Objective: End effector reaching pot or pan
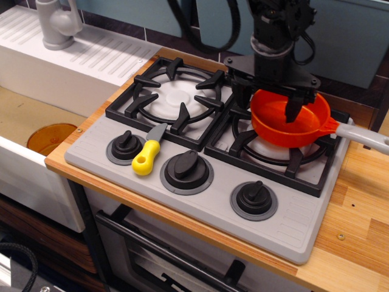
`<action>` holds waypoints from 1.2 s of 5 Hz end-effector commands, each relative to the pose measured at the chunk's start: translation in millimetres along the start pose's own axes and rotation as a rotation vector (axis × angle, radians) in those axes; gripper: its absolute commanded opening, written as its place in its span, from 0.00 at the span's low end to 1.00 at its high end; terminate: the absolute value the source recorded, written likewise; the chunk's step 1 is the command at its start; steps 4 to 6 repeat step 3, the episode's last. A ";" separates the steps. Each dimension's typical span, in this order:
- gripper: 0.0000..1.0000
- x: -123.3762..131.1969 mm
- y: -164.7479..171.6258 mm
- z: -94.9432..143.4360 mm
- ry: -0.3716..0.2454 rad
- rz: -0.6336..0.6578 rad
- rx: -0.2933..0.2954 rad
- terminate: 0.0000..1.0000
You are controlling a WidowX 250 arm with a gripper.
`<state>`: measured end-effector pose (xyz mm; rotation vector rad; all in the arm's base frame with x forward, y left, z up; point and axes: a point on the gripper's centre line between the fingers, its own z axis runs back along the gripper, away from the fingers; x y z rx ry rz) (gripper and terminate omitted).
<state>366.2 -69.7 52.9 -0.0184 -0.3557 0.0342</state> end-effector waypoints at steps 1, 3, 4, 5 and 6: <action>1.00 4.8 -2.7 -7.9 -0.044 -0.014 -0.036 0.00; 1.00 4.8 -2.7 -7.9 -0.044 -0.014 -0.036 1.00; 1.00 4.8 -2.7 -7.9 -0.044 -0.014 -0.036 1.00; 1.00 4.8 -2.7 -7.9 -0.044 -0.014 -0.036 1.00; 1.00 4.8 -2.7 -7.9 -0.044 -0.014 -0.036 1.00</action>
